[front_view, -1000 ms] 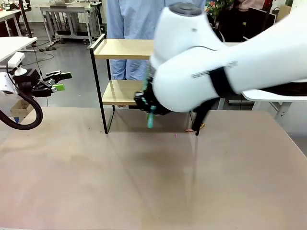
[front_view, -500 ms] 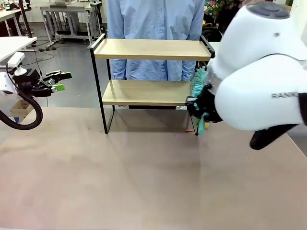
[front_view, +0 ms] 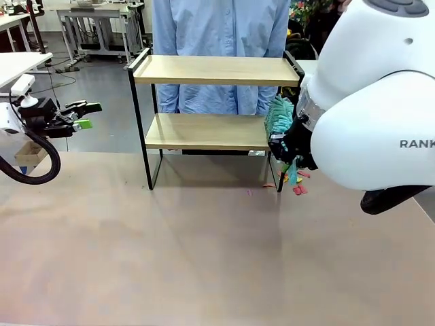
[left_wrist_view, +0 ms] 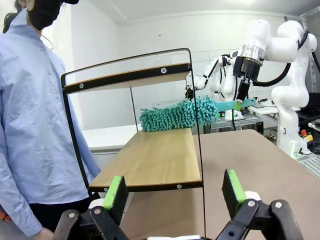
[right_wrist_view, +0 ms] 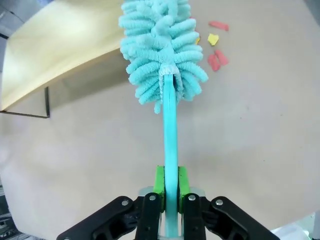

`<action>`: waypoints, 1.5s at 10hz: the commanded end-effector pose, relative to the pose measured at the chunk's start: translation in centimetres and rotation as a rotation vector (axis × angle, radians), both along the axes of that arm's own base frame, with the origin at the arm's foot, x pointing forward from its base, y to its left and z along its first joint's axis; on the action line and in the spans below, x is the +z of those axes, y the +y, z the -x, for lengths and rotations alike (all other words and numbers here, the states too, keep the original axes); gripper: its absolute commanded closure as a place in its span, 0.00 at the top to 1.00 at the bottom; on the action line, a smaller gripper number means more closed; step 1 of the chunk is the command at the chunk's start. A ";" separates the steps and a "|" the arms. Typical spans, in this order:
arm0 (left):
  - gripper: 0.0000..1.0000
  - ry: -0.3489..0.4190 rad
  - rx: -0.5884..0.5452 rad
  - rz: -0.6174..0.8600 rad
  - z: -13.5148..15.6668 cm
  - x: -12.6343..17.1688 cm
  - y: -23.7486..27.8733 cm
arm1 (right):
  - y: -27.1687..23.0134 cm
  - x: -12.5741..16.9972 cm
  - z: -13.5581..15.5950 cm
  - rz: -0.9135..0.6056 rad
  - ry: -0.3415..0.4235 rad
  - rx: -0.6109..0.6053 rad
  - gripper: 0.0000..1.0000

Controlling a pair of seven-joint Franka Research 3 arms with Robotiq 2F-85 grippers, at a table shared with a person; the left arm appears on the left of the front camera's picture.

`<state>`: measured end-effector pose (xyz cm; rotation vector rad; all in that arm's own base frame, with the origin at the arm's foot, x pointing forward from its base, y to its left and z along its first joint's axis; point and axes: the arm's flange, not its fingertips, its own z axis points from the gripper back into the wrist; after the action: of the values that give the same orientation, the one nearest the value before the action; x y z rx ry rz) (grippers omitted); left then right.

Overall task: Clean the shelf.
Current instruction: Clean the specific section of the Shelf indicated by the human with the Duster.

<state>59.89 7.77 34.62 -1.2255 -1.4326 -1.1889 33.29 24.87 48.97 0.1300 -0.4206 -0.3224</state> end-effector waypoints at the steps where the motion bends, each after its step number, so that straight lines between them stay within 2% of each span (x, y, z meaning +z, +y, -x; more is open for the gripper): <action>1: 1.00 -0.004 -0.003 -0.003 0.2 0.3 0.0 | 0.1 0.2 0.2 0.001 -0.006 0.004 0.13; 2: 1.00 -0.004 -0.003 -0.003 0.2 0.3 0.0 | 0.3 2.0 1.0 -0.033 -0.108 0.156 0.13; 3: 1.00 -0.004 -0.003 -0.003 0.2 0.3 0.0 | -0.1 3.4 2.2 -0.050 -0.171 0.308 0.13; 6: 1.00 -0.004 -0.003 -0.003 0.2 0.3 0.0 | -1.3 4.5 3.9 -0.094 -0.163 0.658 0.13; 7: 1.00 -0.004 -0.003 -0.003 0.2 0.3 0.0 | -1.9 4.5 4.6 -0.101 -0.125 0.783 0.13; 10: 1.00 -0.004 -0.003 -0.003 0.2 0.3 0.0 | -5.7 3.4 8.5 -0.054 0.063 1.059 0.13; 13: 1.00 -0.004 -0.003 -0.003 0.2 0.3 0.0 | -11.9 2.8 13.2 0.063 0.295 1.186 0.13; 14: 1.00 -0.004 -0.003 -0.003 0.2 0.3 0.0 | -13.8 2.7 14.1 0.088 0.411 1.186 0.13; 15: 1.00 -0.004 -0.003 -0.003 0.2 0.3 0.0 | -15.3 2.6 14.3 0.081 0.469 1.195 0.13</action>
<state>59.89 7.77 34.62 -1.2254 -1.4326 -1.1890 18.98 11.72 51.76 0.2130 0.1313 0.7886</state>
